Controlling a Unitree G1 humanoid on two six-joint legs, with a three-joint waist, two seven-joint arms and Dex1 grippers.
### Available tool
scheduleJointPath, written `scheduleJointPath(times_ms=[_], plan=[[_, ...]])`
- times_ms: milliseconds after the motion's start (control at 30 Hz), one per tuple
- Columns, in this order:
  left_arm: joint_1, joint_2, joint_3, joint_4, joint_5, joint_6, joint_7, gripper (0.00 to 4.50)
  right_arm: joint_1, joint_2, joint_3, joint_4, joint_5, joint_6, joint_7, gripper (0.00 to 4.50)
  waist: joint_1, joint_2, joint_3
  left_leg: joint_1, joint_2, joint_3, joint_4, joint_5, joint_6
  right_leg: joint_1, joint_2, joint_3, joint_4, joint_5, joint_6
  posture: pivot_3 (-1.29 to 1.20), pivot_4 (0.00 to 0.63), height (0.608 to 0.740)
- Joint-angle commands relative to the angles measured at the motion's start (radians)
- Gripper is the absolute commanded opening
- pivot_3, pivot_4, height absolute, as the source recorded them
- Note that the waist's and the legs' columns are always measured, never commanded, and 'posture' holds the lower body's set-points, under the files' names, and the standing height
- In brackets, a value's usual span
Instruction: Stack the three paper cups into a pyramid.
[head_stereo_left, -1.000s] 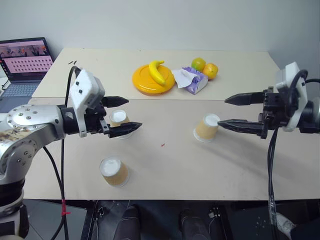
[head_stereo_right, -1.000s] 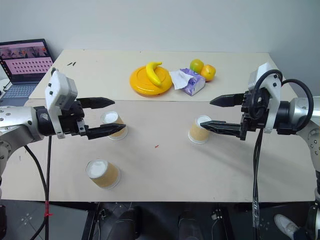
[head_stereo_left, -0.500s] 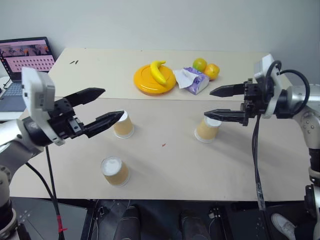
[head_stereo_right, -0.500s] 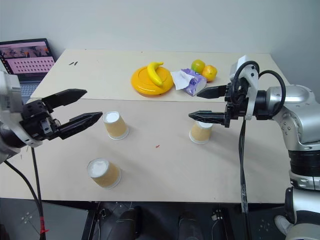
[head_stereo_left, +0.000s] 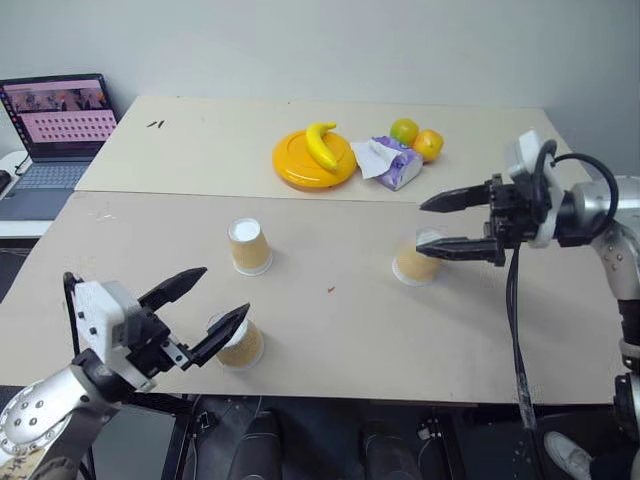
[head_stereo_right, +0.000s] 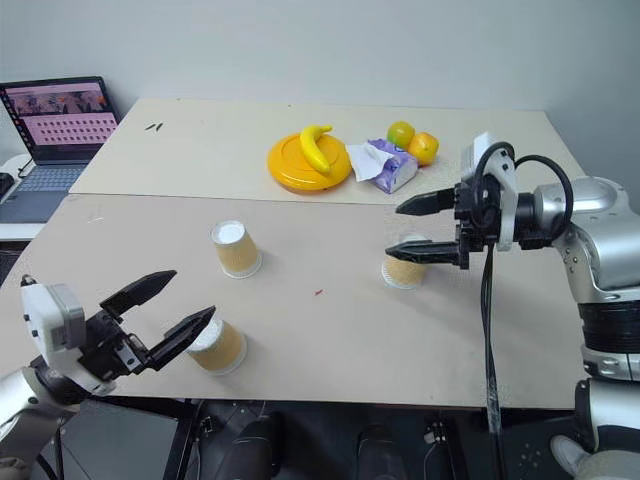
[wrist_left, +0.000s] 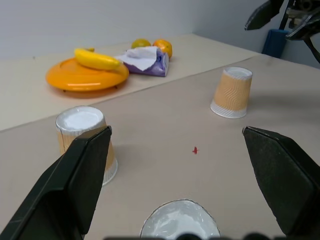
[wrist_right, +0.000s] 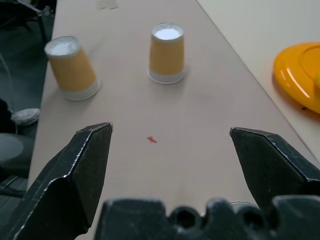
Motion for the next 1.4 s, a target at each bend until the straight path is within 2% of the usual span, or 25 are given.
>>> scheduleJointPath(times_ms=[33,233,400,600,1000,1400], plan=[[0.014,-0.031,-0.023,0.030,0.087,-0.108,0.003,4.50,-0.023,-0.038,-0.049,-0.068,0.067,0.014,0.079,4.44,0.000,0.000,0.000,0.000,0.000,0.000,0.000,0.000,0.000,0.000,0.000,0.000,0.000,0.000,0.000,0.00,0.150,0.732],[0.055,-0.113,-0.096,0.050,0.223,-0.217,0.066,4.50,-0.076,-0.060,-0.037,-0.101,0.153,0.074,0.190,4.44,0.000,-0.001,-0.001,0.000,0.001,0.000,0.003,0.000,0.000,0.000,0.000,0.000,0.000,0.000,0.000,0.00,0.150,0.732],[0.108,-0.150,-0.168,0.037,0.270,-0.270,0.073,4.50,-0.117,-0.075,0.005,-0.092,0.166,0.067,0.198,4.44,0.000,0.000,-0.001,-0.001,0.001,0.000,0.004,-0.001,0.000,0.000,0.001,0.000,0.000,0.000,0.000,0.00,0.150,0.732],[0.110,-0.161,-0.196,0.043,0.262,-0.303,0.084,4.50,-0.159,-0.072,0.032,-0.068,0.151,0.058,0.198,4.44,0.001,-0.001,-0.001,-0.001,0.001,0.001,0.005,-0.001,0.000,0.000,0.000,0.000,0.000,-0.003,-0.006,0.00,0.150,0.732],[0.124,-0.161,-0.237,0.079,0.294,-0.346,0.090,4.50,-0.172,-0.079,0.026,-0.074,0.142,0.069,0.187,4.44,0.001,-0.001,-0.001,-0.002,0.001,0.000,0.005,-0.002,0.000,0.000,0.000,0.000,0.000,0.000,0.000,0.00,0.150,0.732],[0.122,-0.188,-0.325,0.215,0.395,-0.444,0.101,4.50,-0.199,-0.078,0.021,-0.087,0.150,0.090,0.169,4.44,0.002,0.000,-0.001,-0.002,0.001,0.000,0.005,-0.002,0.000,-0.001,0.000,0.000,0.000,-0.002,-0.003,0.00,0.150,0.732]])
